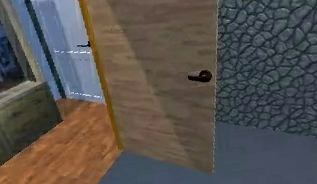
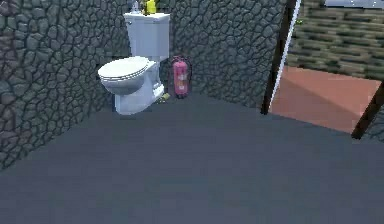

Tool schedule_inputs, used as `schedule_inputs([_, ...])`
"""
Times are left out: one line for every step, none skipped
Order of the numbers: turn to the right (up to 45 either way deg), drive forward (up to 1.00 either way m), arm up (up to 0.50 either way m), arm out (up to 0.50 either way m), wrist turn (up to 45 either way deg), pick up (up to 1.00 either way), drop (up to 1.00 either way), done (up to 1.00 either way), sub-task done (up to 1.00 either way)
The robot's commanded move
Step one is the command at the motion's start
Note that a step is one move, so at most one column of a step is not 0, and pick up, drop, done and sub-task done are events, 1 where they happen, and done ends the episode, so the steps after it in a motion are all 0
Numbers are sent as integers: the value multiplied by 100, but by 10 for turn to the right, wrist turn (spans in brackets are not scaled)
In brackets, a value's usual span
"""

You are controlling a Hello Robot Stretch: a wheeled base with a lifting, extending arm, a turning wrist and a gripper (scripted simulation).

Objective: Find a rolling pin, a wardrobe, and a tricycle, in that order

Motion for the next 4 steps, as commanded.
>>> schedule_inputs([450, 0, 0, 0, 0, 0, 0, 0, 0])
schedule_inputs([360, 0, 0, 0, 0, 0, 0, 0, 0])
schedule_inputs([0, 15, 0, 0, 0, 0, 0, 0, 0])
schedule_inputs([-450, 0, 0, 0, 0, 0, 0, 0, 0])
